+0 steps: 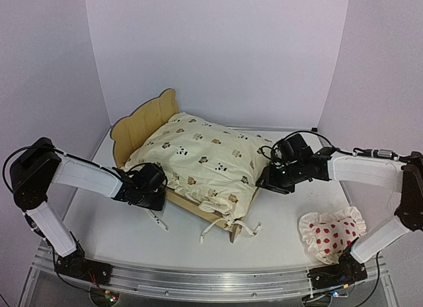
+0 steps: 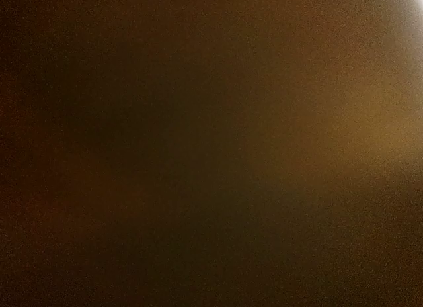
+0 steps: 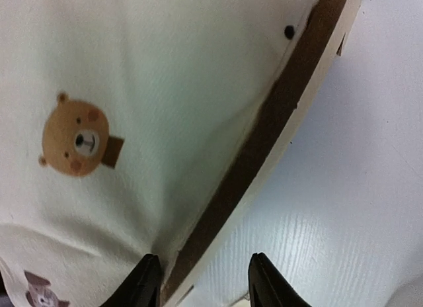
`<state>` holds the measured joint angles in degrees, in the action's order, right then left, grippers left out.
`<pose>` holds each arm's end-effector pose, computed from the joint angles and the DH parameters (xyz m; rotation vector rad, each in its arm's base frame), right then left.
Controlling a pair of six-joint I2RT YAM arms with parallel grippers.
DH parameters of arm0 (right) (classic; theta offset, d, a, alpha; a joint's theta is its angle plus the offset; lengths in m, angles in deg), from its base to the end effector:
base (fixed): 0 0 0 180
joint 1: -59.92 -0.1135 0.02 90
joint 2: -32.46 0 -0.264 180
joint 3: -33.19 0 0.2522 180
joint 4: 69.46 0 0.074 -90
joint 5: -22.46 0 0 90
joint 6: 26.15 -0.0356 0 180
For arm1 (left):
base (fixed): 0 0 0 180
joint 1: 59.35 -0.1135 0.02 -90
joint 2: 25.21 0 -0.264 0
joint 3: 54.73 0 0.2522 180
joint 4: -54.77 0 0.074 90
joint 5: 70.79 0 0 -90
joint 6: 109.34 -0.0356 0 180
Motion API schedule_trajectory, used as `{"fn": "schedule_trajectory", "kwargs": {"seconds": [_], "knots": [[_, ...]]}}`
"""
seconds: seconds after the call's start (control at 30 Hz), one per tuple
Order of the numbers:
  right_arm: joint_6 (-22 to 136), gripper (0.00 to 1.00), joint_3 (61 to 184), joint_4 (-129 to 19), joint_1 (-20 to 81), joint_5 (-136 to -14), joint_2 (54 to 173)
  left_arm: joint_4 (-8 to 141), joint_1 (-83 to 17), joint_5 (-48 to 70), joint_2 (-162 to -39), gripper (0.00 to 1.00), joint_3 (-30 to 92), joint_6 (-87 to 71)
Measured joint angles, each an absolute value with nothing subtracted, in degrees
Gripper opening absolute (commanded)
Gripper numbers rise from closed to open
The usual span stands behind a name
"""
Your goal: Set up the pet bed
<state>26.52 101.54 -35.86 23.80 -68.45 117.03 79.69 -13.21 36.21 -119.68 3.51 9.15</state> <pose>0.2484 0.1820 0.2221 0.0194 2.5297 0.5694 0.2127 -0.2063 0.1330 0.2960 2.5494 -0.0951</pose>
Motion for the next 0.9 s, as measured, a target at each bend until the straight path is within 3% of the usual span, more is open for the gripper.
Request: {"fn": "schedule_trajectory", "kwargs": {"seconds": [0.17,0.4,0.8,0.9], "knots": [[30.7,0.63,105.2,-28.2,29.7,-72.0,116.3,78.5,-13.6,36.4,-119.0,0.26,2.6,9.5],[35.5,0.61,120.6,-22.3,37.2,-72.7,120.2,77.9,-13.7,36.3,-114.9,0.26,0.5,10.7],[38.7,0.53,151.4,-21.5,46.4,-76.0,149.1,77.5,-13.8,35.6,-113.1,0.26,-0.5,11.2],[38.4,0.46,157.8,-21.3,47.8,-77.1,155.8,77.5,-13.8,35.3,-113.0,0.26,-0.5,11.2]]}}
